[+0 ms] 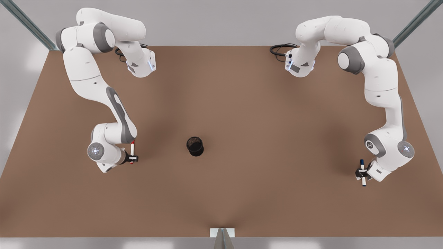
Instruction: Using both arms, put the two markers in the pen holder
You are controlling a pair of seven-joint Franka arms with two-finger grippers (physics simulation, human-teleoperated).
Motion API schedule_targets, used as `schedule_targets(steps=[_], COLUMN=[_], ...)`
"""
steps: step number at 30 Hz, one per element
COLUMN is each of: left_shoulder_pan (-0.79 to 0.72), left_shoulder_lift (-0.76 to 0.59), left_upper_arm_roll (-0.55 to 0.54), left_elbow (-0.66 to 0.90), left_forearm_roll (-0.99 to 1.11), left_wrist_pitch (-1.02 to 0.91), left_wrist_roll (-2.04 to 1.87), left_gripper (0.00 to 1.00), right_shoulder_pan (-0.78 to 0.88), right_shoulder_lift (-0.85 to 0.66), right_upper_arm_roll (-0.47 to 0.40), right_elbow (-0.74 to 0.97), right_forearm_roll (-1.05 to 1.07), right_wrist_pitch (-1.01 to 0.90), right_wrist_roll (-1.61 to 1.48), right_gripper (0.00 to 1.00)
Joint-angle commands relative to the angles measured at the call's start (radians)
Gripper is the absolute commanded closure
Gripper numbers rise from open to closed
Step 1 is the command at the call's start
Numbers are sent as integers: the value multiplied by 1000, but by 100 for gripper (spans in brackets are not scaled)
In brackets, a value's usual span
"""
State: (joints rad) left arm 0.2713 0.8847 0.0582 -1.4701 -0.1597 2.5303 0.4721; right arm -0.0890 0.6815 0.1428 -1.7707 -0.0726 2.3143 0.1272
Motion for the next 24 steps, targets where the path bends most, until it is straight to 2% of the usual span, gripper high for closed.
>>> schedule_targets(steps=[1, 2, 4, 5, 8, 15, 18, 20, 22, 24], left_shoulder_pan=[-1, -1, -1, -1, -3, -3, -3, -4, -4, -4], left_shoulder_lift=[0, 0, 0, 0, 0, 8, 8, 8, 8, 7], left_upper_arm_roll=[0, 0, 0, 0, 0, -1, -1, -1, -8, -8], left_elbow=[1, 1, 1, 1, 1, 1, 1, 1, 1, 1], left_forearm_roll=[0, 0, 0, 0, 0, -1, 0, 0, 0, 0], left_wrist_pitch=[4, 4, 4, 4, 4, 5, 5, 5, 5, 5], left_wrist_roll=[97, 96, 95, 94, 92, 82, 82, 66, 57, 49], left_gripper=[36, 37, 44, 45, 48, 56, 63, 70, 79, 79], right_shoulder_pan=[2, 2, 3, 5, 5, 6, 15, 14, 15, 17], right_shoulder_lift=[1, 1, 3, 10, 10, 3, -71, -134, -140, -140], right_upper_arm_roll=[0, 0, 0, 0, 0, 0, 8, 66, 161, 258], right_elbow=[0, 0, 0, -1, -3, -3, 0, 51, 223, 289], right_forearm_roll=[0, 0, 0, 0, -27, -29, -29, -24, -26, -30], right_wrist_pitch=[39, 37, 37, 37, 37, 30, -3, -10, -193, -197], right_wrist_roll=[6, 6, 6, 6, 8, 5, 9, 20, 149, 213], right_gripper=[44, 45, 56, 59, 61, 79, 79, 79, 79, 79])
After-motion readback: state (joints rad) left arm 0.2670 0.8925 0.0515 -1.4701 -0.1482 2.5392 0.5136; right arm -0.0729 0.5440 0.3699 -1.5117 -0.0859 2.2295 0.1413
